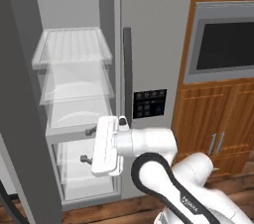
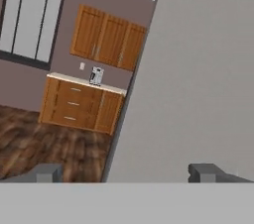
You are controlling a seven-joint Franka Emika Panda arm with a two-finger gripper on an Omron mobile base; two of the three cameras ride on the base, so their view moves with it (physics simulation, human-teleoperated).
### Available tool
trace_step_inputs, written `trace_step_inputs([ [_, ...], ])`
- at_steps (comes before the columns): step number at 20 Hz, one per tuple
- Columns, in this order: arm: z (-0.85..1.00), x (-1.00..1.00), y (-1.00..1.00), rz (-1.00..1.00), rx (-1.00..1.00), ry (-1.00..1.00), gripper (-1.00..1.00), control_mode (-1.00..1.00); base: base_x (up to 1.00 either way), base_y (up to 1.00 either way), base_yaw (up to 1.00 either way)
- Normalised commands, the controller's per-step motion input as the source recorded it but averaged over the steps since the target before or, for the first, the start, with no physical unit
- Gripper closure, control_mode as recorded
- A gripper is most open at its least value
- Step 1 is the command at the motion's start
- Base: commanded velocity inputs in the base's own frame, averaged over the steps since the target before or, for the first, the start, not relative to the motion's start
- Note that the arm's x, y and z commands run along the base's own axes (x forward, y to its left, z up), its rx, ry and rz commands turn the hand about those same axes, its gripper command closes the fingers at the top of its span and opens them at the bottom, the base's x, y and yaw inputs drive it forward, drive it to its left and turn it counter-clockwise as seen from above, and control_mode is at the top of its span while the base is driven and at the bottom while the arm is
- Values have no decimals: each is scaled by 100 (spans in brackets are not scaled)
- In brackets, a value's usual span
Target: Place one of the steaks on the plate and the other in the bowl. Then place the bowl in the fridge.
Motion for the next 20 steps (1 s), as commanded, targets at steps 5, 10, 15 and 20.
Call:
trace_step_inputs([
  [5,0,-12,-100,-51,0,-1,-100,-100,0,0,0],
  [10,21,-4,-100,-39,0,0,-100,-100,0,0,0],
  [15,31,6,-74,-23,0,8,-100,-100,0,0,0],
  [20,28,14,-49,-16,0,15,-100,-100,0,0,0],
])
